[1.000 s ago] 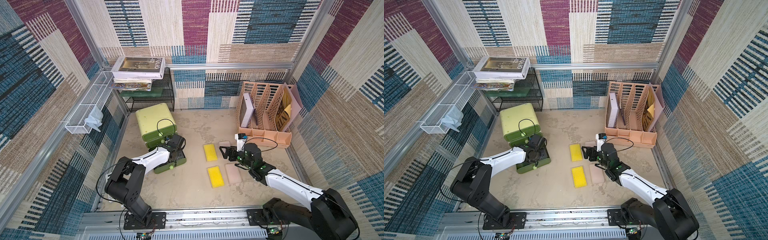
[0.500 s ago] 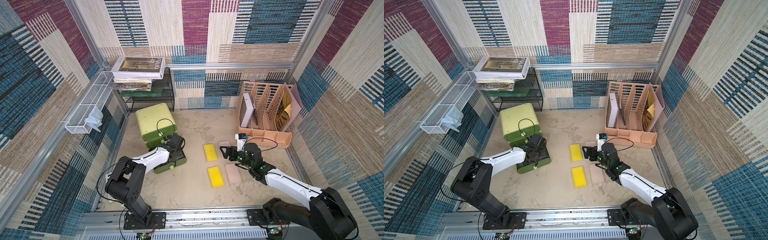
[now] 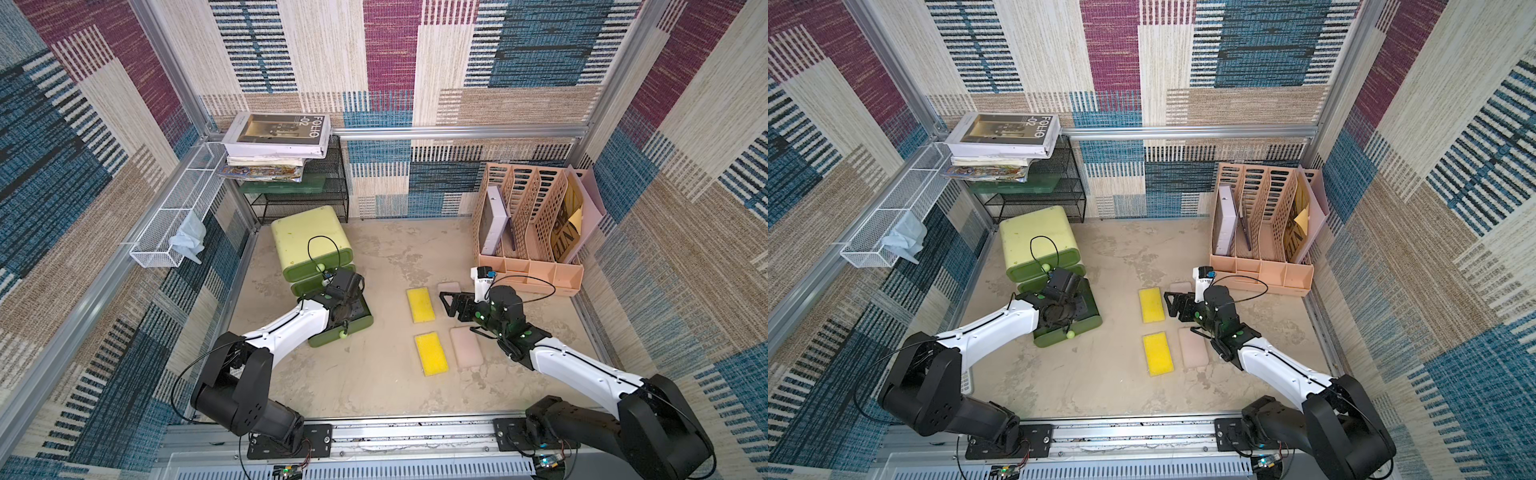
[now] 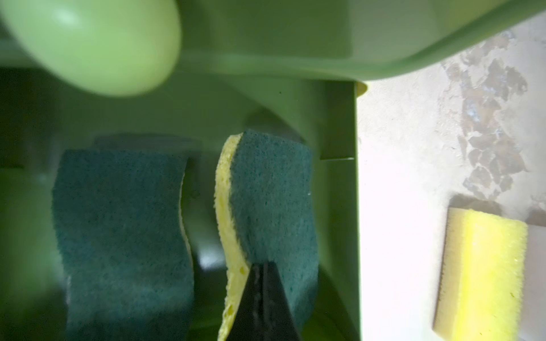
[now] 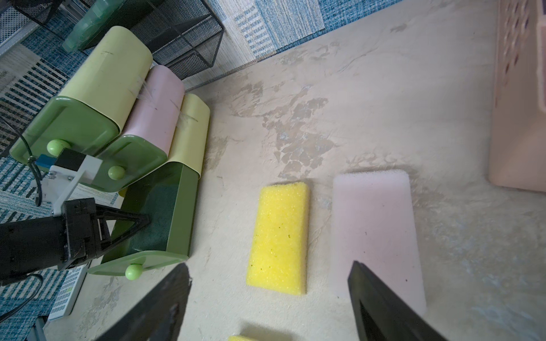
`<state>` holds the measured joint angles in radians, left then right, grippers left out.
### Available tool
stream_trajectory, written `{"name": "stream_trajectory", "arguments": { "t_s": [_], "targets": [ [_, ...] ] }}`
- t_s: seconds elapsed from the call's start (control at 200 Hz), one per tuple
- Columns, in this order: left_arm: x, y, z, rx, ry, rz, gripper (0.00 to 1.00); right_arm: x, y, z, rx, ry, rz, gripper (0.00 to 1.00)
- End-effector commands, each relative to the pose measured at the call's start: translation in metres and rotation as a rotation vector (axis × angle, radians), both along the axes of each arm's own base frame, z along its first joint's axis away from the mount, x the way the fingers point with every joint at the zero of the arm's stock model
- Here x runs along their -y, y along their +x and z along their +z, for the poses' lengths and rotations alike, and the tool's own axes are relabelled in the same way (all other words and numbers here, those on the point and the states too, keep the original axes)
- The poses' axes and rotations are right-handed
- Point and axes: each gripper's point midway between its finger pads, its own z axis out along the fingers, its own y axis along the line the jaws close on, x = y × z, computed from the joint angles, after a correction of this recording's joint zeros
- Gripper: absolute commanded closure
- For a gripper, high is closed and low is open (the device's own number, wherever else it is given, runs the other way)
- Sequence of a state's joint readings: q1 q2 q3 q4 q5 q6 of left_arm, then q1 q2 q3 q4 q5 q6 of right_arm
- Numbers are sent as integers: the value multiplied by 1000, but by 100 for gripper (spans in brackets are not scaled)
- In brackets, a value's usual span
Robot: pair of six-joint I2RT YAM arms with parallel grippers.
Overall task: Take the sponge out of the drawer
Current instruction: Pick up the sponge from the drawer.
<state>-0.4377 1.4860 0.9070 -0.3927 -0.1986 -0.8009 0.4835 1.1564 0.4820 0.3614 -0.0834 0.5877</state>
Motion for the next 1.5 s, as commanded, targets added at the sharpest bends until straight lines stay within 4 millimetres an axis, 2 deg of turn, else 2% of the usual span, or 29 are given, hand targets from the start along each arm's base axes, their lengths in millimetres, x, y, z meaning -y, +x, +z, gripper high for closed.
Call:
{"name": "stream_trajectory", "arguments": {
  "t_s": [0.0,0.461,0.741,0.946,1.212,1.492],
  "targets": [
    [-4,-5,5,-2,-1,17,100,-1,1,3,14,10,1,13],
    [-4,-15,47,82,-72,16,100,0,1,1,9,12,-2,13],
    [4,-21,78,140,-160,-7,100,1,2,2,12,15,-6,13],
    [17,-21,95,167,-224,-41,100,3,2,2,12,15,-13,13],
    [51,-15,97,163,-256,-108,100,6,2,2,14,15,-24,12],
    [90,-7,80,124,-259,-172,100,8,2,2,13,17,-29,12]
  ]
}}
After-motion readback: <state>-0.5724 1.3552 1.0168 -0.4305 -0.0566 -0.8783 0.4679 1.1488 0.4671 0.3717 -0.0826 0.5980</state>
